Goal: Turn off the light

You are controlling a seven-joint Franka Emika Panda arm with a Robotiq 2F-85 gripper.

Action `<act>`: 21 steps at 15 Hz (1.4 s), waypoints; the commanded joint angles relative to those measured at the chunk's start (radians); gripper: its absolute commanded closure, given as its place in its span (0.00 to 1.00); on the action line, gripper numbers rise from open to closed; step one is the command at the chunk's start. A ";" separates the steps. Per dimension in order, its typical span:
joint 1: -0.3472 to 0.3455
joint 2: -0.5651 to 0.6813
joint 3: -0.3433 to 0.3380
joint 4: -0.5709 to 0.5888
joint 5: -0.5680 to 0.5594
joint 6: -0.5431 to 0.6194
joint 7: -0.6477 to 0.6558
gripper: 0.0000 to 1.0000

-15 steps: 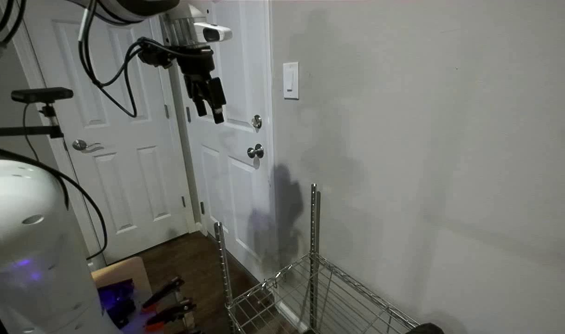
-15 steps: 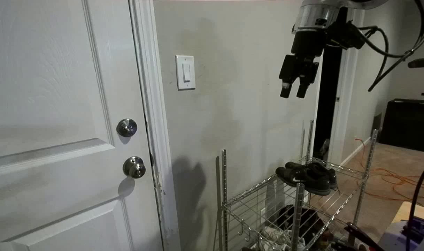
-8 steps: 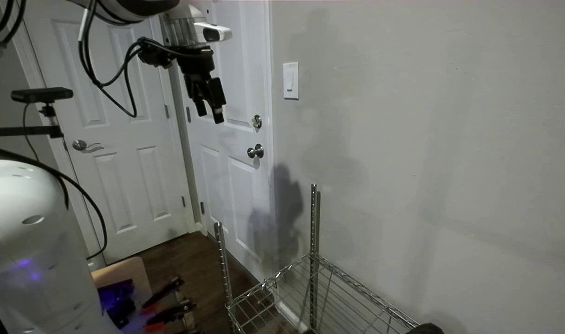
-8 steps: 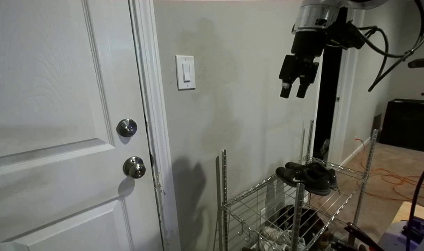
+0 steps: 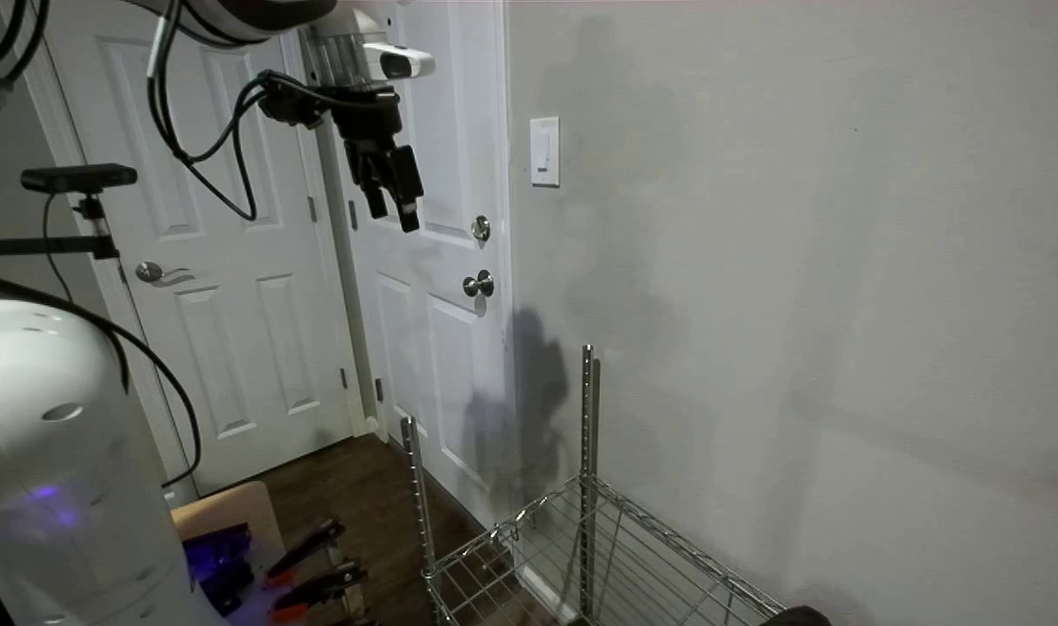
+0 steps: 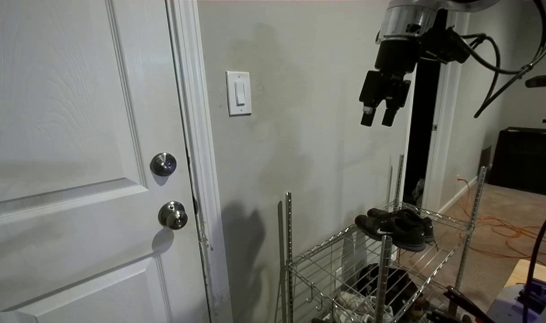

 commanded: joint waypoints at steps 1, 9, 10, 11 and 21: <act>-0.010 0.006 0.010 0.001 -0.003 0.019 -0.003 0.00; 0.001 0.244 0.086 0.126 -0.025 0.302 0.004 0.00; 0.000 0.281 0.099 0.153 -0.039 0.352 0.007 0.00; -0.002 0.314 0.111 0.179 -0.053 0.398 0.015 0.00; 0.016 0.486 0.126 0.314 -0.144 0.586 0.032 0.00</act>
